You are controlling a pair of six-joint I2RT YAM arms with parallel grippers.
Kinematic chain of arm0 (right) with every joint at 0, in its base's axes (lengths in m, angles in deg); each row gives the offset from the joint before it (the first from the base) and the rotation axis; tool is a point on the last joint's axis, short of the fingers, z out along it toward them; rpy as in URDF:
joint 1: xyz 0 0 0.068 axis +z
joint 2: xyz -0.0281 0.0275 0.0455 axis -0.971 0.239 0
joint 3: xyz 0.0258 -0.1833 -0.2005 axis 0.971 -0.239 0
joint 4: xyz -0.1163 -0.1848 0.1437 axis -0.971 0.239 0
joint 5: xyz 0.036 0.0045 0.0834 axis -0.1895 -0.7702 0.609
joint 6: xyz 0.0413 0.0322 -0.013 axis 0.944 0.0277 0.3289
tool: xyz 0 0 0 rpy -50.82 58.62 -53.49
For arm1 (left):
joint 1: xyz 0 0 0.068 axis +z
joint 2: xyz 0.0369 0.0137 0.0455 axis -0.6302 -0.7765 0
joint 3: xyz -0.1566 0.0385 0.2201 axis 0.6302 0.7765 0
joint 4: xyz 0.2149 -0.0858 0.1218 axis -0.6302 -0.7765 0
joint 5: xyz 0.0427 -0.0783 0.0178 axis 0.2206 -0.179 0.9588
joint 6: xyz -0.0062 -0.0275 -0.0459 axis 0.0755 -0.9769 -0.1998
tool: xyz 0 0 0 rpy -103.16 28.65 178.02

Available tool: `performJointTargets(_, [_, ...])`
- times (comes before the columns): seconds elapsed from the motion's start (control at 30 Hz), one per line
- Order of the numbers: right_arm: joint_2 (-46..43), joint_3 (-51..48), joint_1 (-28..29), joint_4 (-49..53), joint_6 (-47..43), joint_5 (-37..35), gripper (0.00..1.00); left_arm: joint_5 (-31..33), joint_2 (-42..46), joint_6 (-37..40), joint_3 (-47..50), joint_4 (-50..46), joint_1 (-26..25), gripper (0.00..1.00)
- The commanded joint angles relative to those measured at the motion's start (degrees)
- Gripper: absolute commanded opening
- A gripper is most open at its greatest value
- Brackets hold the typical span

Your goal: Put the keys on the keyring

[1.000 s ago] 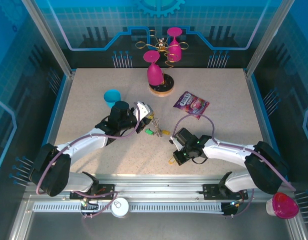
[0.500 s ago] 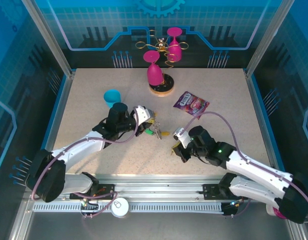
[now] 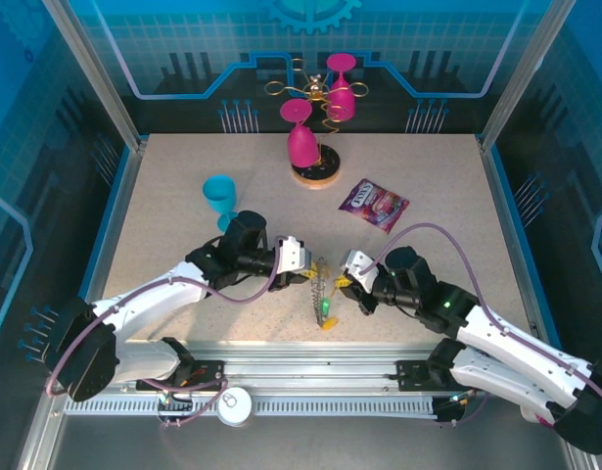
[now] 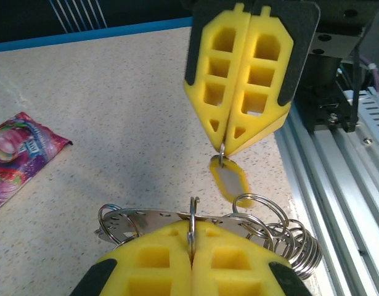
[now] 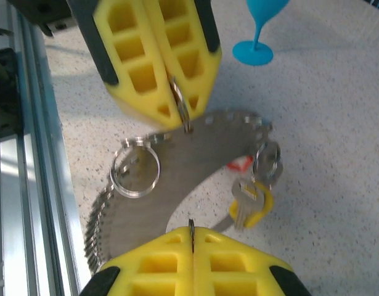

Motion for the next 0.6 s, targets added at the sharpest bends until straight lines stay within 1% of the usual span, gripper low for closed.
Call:
performJointTargets(0.0, [0.83,1.99,-0.69,-4.18,-1.58,3.23,0.0,-3.95,-0.55,-0.61,-1.45,0.34,-0.35,0.0])
performJointTargets(0.13, [1.97,1.91,-0.68,-7.11,-0.88,6.6,0.0,-4.03,-0.61,-0.93,-0.96,0.62,-0.7,0.0])
performJointTargets(0.23, [2.51,1.91,-0.69,-7.83,-0.79,7.78,0.0,-2.99,-0.78,-2.02,-0.96,1.33,-0.77,0.0])
performJointTargets(0.43, [2.75,1.71,-0.61,-10.24,-0.23,6.39,0.0,2.07,-0.87,-2.47,-1.06,1.69,-1.9,0.0])
performJointTargets(0.57, [3.57,1.85,-0.47,-11.4,-0.18,5.68,0.0,2.52,-0.78,-2.19,-0.98,1.57,-2.12,0.0])
